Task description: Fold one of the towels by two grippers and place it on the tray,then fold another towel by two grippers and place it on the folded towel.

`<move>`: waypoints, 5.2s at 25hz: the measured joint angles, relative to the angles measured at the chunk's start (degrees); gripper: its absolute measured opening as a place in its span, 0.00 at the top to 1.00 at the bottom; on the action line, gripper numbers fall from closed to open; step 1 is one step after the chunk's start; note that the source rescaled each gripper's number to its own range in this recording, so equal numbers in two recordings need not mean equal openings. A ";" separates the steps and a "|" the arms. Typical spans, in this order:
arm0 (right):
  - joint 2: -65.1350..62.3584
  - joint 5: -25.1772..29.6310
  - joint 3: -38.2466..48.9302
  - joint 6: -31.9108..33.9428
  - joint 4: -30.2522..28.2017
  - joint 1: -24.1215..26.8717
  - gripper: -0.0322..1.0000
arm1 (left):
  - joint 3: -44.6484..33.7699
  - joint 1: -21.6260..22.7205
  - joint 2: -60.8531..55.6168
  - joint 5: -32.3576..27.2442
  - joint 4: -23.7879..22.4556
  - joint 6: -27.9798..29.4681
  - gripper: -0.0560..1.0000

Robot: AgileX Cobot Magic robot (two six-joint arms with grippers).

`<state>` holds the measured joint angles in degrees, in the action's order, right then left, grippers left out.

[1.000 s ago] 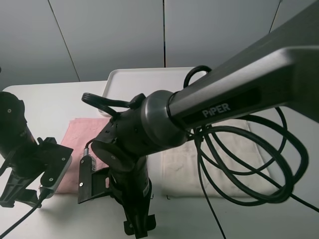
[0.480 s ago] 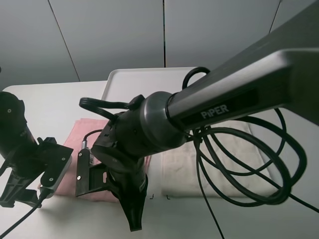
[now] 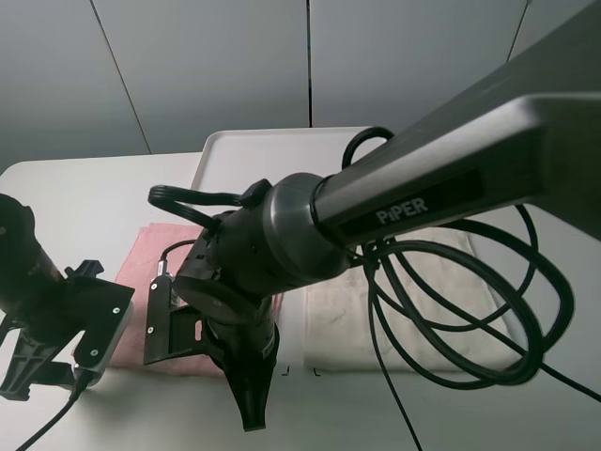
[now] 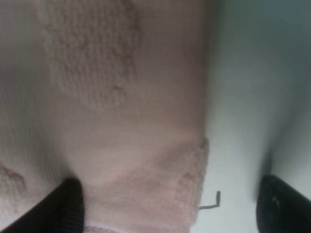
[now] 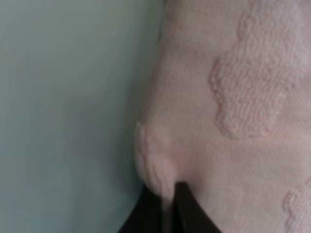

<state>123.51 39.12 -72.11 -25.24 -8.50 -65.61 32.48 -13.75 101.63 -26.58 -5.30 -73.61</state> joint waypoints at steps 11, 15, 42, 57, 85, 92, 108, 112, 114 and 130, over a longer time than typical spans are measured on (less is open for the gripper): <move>0.00 0.00 0.00 3.29 0.00 0.00 0.97 | 0.00 0.00 -0.13 2.88 -6.14 2.73 0.92; -0.47 0.10 -0.07 4.86 0.00 0.51 0.97 | -0.36 0.00 -1.37 1.70 -5.92 3.05 0.92; -14.11 8.10 0.03 16.09 3.97 7.82 0.97 | -1.37 4.87 -19.29 -3.41 18.74 17.84 0.92; -10.64 -3.59 0.25 39.42 -15.63 7.82 0.97 | -1.39 5.60 -19.82 15.46 20.06 31.26 0.93; -9.93 -12.02 0.39 66.38 -31.51 11.84 0.01 | 0.17 5.62 -11.60 30.35 28.11 34.49 0.01; -9.91 -5.22 -2.55 50.13 -9.94 15.25 0.00 | 14.94 11.79 -4.27 6.86 28.51 49.58 0.01; -9.91 5.07 -5.94 31.28 9.38 18.80 0.00 | 30.03 11.00 8.48 -12.18 7.15 73.05 0.01; -9.69 5.39 -5.98 30.72 9.38 18.80 0.00 | 30.12 11.00 10.03 -11.72 7.05 73.18 0.01; -8.92 6.59 -6.86 30.45 9.38 18.80 0.00 | 30.12 10.97 10.89 -11.46 7.05 73.22 0.01; -2.64 11.64 -13.50 28.49 10.71 18.80 0.00 | 31.60 10.74 15.22 -10.43 6.93 73.61 0.01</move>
<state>120.87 50.76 -85.60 3.25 2.21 -46.82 64.09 -3.01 116.84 -37.01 1.63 0.00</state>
